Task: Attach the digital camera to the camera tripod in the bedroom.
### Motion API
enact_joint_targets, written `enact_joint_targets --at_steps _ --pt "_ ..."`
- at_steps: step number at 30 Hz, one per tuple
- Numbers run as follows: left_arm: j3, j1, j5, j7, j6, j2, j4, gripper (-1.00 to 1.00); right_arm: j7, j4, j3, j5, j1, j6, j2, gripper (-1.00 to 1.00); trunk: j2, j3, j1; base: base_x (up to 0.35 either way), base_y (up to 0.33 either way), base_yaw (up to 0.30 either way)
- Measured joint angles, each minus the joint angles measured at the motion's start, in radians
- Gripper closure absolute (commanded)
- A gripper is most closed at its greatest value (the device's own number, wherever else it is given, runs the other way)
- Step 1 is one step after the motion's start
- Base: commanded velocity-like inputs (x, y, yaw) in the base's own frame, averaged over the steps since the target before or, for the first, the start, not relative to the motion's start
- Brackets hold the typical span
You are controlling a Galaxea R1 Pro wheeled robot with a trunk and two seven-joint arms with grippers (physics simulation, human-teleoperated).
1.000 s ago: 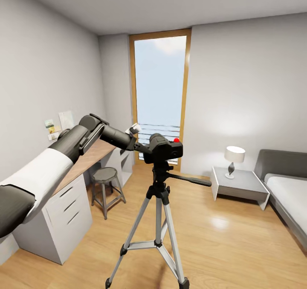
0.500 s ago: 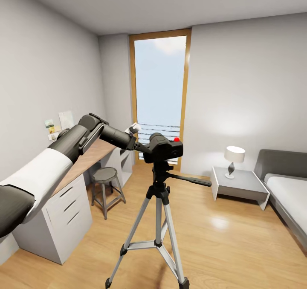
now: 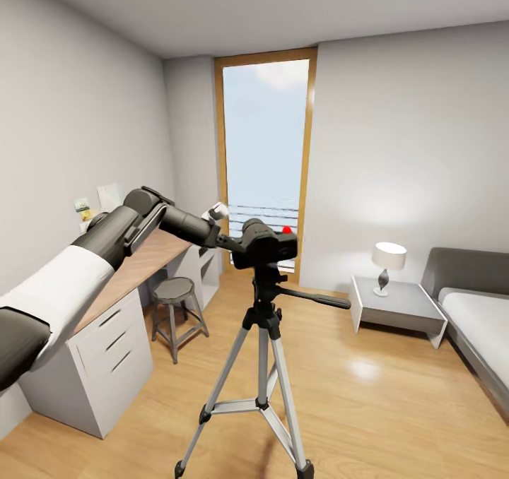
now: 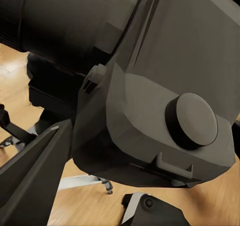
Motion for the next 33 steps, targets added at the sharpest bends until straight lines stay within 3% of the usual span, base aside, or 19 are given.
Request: enact_joint_targets --at_steps 11,25,33 --pt "0.0 0.0 0.001 0.0 0.0 0.033 0.0 1.0 0.003 0.001 0.001 0.0 0.0 -0.006 0.0 -1.0 0.0 0.0 0.0 0.0 0.0 0.0" --pt "0.001 0.0 0.002 -0.001 0.0 0.036 -0.033 1.0 0.017 0.0 0.0 -0.002 0.0 -0.018 0.0 -1.0 0.0 0.0 0.0 0.0 0.0 0.0" --pt "-0.003 0.0 0.001 0.0 0.0 0.034 -0.045 1.0 0.027 -0.101 -0.005 -0.004 0.0 -0.027 0.001 -1.0 0.0 0.0 0.0 0.0 0.0 0.0"
